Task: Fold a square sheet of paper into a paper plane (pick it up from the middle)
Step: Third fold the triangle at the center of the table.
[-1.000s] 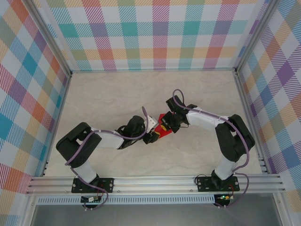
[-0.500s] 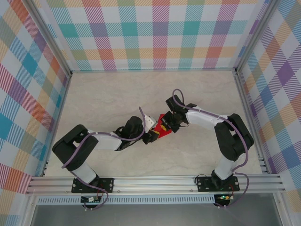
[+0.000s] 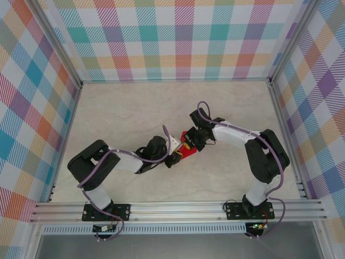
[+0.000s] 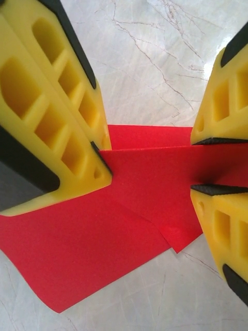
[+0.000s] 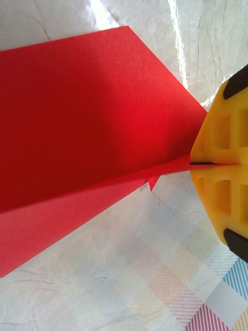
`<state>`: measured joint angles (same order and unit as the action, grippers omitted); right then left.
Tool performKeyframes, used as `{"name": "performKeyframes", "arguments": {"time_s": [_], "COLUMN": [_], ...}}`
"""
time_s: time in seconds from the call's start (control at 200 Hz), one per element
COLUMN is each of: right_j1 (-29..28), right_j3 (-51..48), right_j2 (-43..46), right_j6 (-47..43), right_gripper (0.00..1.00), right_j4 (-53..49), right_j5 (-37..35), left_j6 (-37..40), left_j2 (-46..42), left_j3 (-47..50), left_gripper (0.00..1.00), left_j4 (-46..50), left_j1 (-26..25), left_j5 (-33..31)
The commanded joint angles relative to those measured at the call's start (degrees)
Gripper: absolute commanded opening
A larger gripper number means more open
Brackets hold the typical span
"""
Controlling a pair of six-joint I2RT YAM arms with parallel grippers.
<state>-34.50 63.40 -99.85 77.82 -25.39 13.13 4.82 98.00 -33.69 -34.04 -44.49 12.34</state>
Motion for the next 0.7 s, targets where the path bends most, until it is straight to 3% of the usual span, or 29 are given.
{"name": "performKeyframes", "arguments": {"time_s": [0.0, 0.115, 0.265, 0.37, 0.7], "right_j1": [0.4, 0.9, 1.5, 2.3, 4.1], "right_j3": [1.1, 0.8, -0.9, -3.7, -11.1], "right_j2": [-0.3, 0.7, 4.1, 7.7, 13.6], "right_j6": [0.9, -0.4, -5.5, -11.5, -29.7], "right_gripper": [0.06, 0.16, 0.45, 0.58, 0.63], "right_j4": [-2.0, -2.5, -1.3, 2.2, 10.7], "right_j5": [1.2, 1.0, -0.6, -1.1, 5.3], "left_j6": [-0.7, -1.4, -3.2, -5.3, -16.3], "left_j2": [0.4, 0.5, 0.6, 0.6, -0.4], "left_j3": [-0.8, -0.6, -0.2, 0.2, 1.8], "left_gripper": [0.23, 0.19, 0.17, 0.17, 0.16], "left_j4": [-3.2, -3.3, -3.4, -3.6, -4.1], "left_j1": [-0.7, -0.6, -0.6, -0.6, -0.6], "left_j5": [-1.0, -1.0, -1.0, -0.7, -0.3]}}
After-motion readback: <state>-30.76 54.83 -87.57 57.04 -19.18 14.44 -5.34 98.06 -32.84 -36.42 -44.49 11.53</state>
